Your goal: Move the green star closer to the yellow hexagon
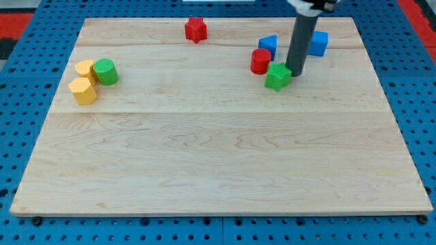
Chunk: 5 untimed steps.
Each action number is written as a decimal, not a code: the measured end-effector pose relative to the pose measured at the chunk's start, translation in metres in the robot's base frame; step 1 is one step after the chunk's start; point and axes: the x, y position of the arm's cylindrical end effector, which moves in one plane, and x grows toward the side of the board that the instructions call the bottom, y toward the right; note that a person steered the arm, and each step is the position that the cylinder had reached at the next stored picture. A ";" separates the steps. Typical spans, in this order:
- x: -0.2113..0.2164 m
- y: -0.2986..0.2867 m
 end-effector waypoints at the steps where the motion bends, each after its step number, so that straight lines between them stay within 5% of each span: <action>1: 0.021 -0.036; 5: 0.067 -0.165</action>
